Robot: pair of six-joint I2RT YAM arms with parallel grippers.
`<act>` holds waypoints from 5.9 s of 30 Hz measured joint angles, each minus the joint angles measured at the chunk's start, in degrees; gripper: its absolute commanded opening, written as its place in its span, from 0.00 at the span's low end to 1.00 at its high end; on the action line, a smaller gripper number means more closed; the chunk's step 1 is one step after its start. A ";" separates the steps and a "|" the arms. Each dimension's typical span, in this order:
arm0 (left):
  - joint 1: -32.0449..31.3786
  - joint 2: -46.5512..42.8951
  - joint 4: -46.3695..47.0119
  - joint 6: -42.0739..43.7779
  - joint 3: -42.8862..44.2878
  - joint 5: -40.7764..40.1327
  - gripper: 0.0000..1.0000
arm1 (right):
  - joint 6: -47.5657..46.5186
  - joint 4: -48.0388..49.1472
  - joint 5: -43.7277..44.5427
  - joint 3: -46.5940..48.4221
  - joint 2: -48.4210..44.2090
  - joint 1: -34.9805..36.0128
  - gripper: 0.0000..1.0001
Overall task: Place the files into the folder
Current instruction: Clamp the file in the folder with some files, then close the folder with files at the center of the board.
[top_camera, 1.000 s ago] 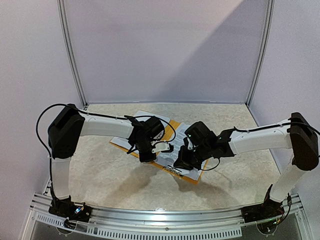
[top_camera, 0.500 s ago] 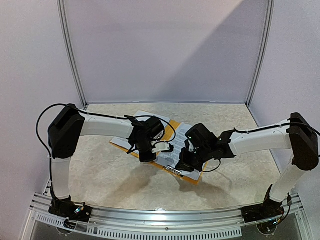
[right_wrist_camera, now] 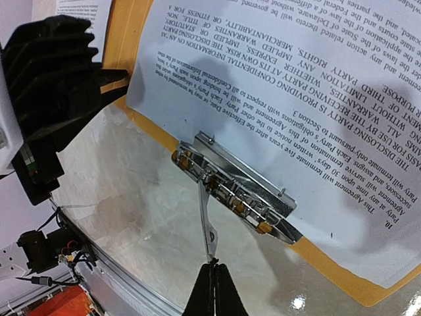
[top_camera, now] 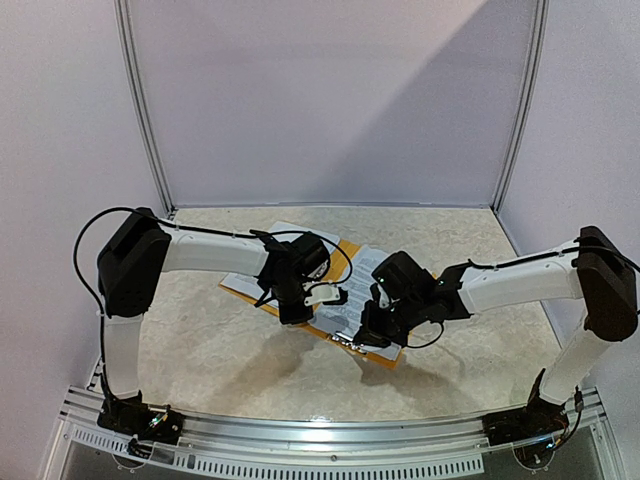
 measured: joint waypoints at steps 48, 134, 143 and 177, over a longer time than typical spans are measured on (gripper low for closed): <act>-0.02 0.46 -0.85 0.02 0.74 0.02 0.13 | -5.29 -5.57 7.10 1.66 4.90 0.79 0.00; -0.04 1.40 -2.75 0.22 2.43 0.00 0.13 | -6.38 -13.97 5.31 7.52 6.67 0.07 0.09; -0.07 1.51 -2.97 0.22 2.62 0.00 0.13 | -6.69 -14.80 6.05 8.28 6.14 0.04 0.13; 46.25 6.27 -24.33 -15.76 18.56 29.53 0.99 | -13.57 -2.19 1.99 -11.82 -9.90 -28.89 0.67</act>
